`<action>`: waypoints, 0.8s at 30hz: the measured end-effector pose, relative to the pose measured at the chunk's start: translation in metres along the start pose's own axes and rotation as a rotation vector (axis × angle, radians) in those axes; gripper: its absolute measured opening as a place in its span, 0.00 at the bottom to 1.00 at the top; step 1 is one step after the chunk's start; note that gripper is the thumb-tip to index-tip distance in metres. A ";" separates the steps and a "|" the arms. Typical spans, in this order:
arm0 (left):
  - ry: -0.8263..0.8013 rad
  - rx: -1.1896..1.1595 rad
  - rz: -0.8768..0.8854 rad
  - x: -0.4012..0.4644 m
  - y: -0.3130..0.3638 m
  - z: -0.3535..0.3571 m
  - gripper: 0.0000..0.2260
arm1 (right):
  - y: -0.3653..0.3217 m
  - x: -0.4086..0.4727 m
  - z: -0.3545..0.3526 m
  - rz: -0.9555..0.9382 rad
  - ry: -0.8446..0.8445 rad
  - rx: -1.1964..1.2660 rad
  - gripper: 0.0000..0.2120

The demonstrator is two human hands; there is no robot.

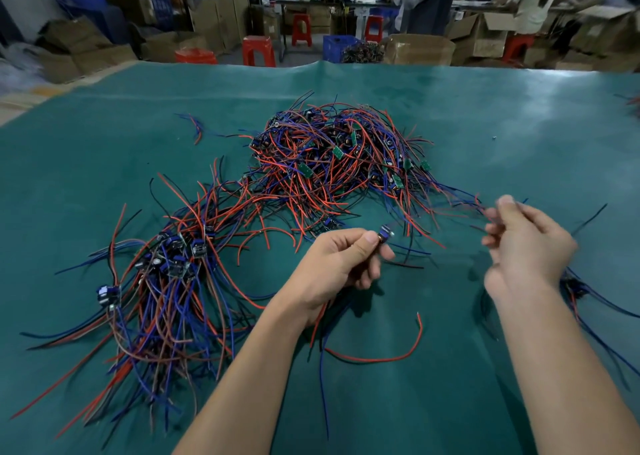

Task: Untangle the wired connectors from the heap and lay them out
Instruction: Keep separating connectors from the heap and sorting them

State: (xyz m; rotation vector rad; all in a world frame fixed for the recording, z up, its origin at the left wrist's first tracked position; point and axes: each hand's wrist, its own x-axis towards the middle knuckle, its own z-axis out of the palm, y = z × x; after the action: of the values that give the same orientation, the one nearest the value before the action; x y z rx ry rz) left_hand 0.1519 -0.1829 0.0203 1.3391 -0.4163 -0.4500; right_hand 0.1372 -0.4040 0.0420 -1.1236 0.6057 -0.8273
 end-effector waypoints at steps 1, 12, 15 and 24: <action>0.028 -0.050 -0.005 0.001 0.000 -0.001 0.14 | -0.002 0.002 -0.001 0.009 0.025 0.011 0.11; -0.031 -0.055 -0.023 -0.004 0.005 0.002 0.18 | 0.017 -0.060 0.027 -0.266 -0.791 -0.507 0.10; -0.050 -0.058 -0.024 -0.003 0.004 0.001 0.15 | 0.015 -0.057 0.025 -0.293 -0.765 -0.438 0.07; -0.131 -0.001 -0.039 -0.002 0.002 0.000 0.10 | 0.004 -0.032 0.018 -0.263 -0.362 -0.175 0.03</action>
State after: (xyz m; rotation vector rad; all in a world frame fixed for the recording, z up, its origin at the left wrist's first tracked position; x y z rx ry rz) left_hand 0.1500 -0.1816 0.0220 1.3229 -0.4982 -0.5724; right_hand 0.1346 -0.3674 0.0443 -1.4941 0.2327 -0.7777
